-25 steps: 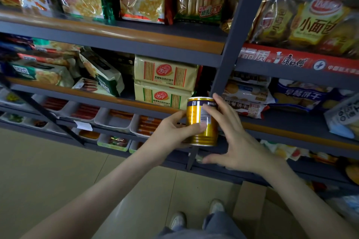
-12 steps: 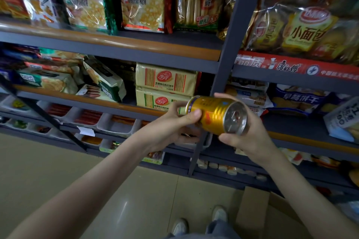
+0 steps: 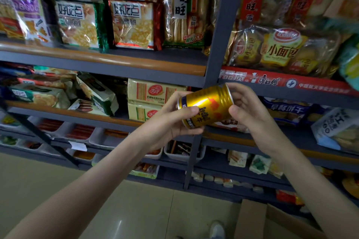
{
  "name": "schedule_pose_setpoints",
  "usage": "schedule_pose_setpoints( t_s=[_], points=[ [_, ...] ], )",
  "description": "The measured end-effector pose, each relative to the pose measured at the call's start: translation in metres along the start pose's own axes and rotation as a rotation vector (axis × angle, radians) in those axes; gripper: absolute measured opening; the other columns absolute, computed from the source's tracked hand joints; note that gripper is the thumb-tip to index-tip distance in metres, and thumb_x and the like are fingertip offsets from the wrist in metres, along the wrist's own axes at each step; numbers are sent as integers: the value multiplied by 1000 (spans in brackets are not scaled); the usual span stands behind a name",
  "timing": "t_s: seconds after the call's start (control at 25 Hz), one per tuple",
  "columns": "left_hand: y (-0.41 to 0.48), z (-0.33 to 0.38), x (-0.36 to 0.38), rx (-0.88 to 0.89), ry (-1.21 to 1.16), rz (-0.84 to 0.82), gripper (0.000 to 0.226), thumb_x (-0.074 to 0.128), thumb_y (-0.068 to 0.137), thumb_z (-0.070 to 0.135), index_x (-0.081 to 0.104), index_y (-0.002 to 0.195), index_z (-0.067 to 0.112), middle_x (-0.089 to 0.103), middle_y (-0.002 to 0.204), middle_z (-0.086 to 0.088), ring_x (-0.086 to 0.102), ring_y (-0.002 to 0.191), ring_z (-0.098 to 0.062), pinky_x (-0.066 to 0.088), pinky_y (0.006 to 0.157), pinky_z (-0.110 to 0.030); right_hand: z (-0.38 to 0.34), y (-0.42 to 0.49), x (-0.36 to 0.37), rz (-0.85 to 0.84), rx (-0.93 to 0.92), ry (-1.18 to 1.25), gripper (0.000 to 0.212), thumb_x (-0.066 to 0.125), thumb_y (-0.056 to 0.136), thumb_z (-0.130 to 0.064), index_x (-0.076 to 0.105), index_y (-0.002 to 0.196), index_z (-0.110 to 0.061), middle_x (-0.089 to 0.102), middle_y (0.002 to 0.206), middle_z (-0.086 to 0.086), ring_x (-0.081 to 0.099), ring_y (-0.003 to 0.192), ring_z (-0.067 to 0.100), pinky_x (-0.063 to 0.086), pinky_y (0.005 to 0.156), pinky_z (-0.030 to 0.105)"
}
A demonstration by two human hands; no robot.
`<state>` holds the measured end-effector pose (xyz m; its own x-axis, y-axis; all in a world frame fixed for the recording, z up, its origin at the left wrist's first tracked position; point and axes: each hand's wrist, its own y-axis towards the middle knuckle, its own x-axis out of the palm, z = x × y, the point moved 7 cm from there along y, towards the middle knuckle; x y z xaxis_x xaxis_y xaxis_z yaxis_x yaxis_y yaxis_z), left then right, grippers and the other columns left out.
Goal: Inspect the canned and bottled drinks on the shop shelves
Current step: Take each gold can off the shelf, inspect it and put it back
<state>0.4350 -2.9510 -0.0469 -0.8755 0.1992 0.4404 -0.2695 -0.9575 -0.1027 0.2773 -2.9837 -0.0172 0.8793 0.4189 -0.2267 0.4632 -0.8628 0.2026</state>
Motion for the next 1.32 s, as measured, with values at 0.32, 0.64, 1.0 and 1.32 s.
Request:
schedule_pose_setpoints(
  t_s=[0.32, 0.64, 1.0, 1.32],
  points=[
    [19, 135, 79, 359, 634, -120, 43, 69, 83, 31, 47, 120, 31, 54, 119, 5, 66, 102, -11, 54, 77, -23, -137, 39, -84, 21, -232, -245, 55, 80, 62, -42, 56, 111, -43, 66, 100, -29, 60, 97, -13, 46, 75, 5],
    [24, 301, 155, 1486, 1566, 501, 51, 45, 93, 45, 51, 130, 11, 55, 128, -2, 45, 122, -8, 26, 103, -7, -305, 85, -180, 120, -525, -438, 30, 75, 61, -45, 71, 90, -52, 73, 95, -18, 68, 90, 0, 51, 69, 11],
    [77, 325, 156, 1715, 1841, 621, 67, 41, 94, 49, 28, 147, 10, 15, 155, -18, 8, 148, -30, 5, 120, -47, -341, 198, -210, 164, -367, -779, 44, 66, 70, -58, 64, 104, -31, 61, 99, -14, 54, 94, 3, 41, 78, 17],
    [83, 331, 159, 1745, 2003, 350, 53, 33, 99, 47, 40, 138, 12, 19, 154, -16, 5, 150, -27, 10, 121, -39, -301, 307, -228, -13, -107, -1273, 68, 70, 78, -55, 57, 131, -13, 58, 128, 1, 53, 107, 13, 42, 88, 25]
  ],
)
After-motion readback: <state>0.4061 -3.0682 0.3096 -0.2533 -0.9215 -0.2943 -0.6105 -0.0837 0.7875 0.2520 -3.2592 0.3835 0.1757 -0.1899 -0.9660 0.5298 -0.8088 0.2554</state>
